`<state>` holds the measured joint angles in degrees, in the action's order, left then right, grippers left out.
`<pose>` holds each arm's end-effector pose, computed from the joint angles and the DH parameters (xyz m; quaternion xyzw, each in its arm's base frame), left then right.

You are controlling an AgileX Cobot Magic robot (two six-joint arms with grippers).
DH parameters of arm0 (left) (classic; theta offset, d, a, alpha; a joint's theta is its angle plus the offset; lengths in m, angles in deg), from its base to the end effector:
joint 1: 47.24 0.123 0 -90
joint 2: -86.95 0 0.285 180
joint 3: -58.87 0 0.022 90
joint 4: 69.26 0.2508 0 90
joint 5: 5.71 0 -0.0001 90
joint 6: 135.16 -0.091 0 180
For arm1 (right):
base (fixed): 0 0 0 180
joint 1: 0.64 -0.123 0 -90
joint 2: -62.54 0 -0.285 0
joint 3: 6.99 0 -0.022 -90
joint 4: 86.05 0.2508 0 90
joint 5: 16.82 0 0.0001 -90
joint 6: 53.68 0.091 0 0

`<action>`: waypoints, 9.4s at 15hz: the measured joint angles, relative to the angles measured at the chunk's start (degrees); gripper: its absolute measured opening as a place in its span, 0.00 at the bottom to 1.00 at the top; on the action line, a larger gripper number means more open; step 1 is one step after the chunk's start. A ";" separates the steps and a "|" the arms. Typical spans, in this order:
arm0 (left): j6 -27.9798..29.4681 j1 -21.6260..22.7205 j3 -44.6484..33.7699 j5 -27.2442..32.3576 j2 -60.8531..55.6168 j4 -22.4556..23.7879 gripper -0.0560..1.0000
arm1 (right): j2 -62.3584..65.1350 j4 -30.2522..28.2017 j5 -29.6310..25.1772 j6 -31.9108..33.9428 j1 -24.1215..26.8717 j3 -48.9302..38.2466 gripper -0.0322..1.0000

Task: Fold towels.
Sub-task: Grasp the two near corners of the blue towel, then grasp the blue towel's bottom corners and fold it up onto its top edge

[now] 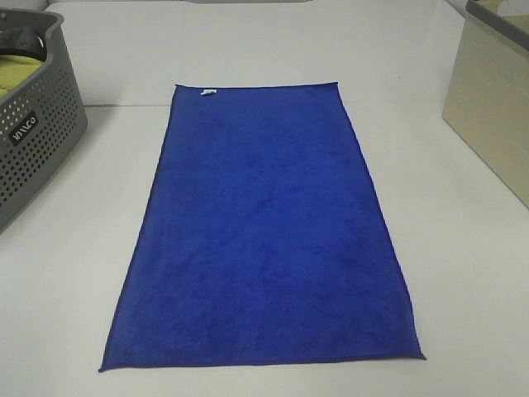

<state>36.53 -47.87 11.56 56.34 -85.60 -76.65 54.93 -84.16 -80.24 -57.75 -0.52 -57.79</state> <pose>-0.0098 -0.0102 0.2820 0.0703 0.8471 -0.0292 0.5260 -0.0031 0.0027 0.2628 -0.0308 0.8732 -0.0013 0.4863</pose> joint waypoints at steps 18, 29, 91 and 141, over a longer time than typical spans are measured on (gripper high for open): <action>0.00 0.00 0.00 0.00 0.00 0.00 0.64 | 0.00 0.00 0.00 0.00 0.00 0.00 0.84; 0.00 0.00 0.00 0.00 0.00 0.00 0.64 | 0.00 0.00 0.00 0.00 0.00 0.00 0.84; -45.95 -2.92 1.38 -29.22 102.27 -68.53 0.64 | -102.56 43.37 24.12 -27.62 0.00 11.12 0.76; -13.12 -10.08 35.41 -27.04 104.28 -37.76 0.05 | -111.55 32.37 11.40 -14.21 -7.05 53.40 0.05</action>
<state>23.41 -57.95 46.97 29.29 18.67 -114.40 -56.62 -51.79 -68.84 -71.96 -7.57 -4.39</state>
